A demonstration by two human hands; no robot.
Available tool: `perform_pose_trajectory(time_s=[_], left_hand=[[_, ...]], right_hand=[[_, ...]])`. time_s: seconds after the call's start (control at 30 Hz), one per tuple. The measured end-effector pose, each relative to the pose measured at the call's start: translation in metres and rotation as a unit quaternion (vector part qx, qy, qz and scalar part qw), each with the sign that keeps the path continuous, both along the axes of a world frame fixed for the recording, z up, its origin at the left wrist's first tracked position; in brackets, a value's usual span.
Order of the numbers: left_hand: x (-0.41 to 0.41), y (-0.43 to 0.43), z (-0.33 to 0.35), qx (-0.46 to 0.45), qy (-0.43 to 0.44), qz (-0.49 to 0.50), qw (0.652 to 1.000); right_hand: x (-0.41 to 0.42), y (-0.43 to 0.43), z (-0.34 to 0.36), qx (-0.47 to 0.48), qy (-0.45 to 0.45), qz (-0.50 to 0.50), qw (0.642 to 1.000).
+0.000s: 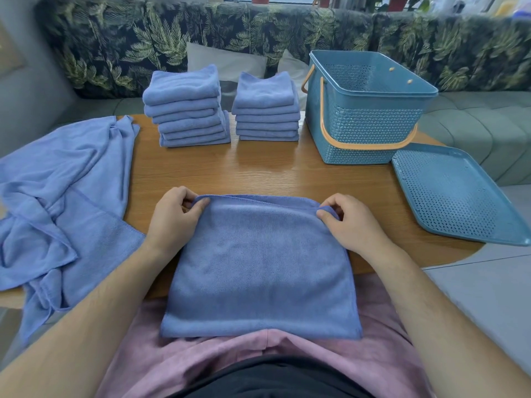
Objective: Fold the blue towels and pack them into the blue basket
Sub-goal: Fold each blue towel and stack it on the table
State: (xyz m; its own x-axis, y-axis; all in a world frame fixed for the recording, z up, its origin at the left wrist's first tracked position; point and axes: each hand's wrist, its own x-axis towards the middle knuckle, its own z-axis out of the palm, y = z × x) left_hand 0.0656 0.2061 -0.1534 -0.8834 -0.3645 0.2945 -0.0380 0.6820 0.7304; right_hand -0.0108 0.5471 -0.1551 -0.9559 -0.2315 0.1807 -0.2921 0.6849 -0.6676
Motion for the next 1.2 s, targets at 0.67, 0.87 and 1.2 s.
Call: perform_pose_trajectory(time_s=[0.67,0.87,1.2], left_hand=[[0.002,-0.001,0.003,0.035,0.030,-0.007,0.999],[0.002,-0.003,0.011,0.141,0.045,-0.007,0.989],[-0.036,-0.028,0.097,0.140,0.065,-0.014,0.988]], right_hand=[[0.006,-0.008,0.005,-0.144,0.016,-0.081,0.986],[0.006,-0.008,0.018,-0.182,0.024,-0.093,0.979],[-0.035,-0.020,0.099,-0.177,0.066,-0.059,0.980]])
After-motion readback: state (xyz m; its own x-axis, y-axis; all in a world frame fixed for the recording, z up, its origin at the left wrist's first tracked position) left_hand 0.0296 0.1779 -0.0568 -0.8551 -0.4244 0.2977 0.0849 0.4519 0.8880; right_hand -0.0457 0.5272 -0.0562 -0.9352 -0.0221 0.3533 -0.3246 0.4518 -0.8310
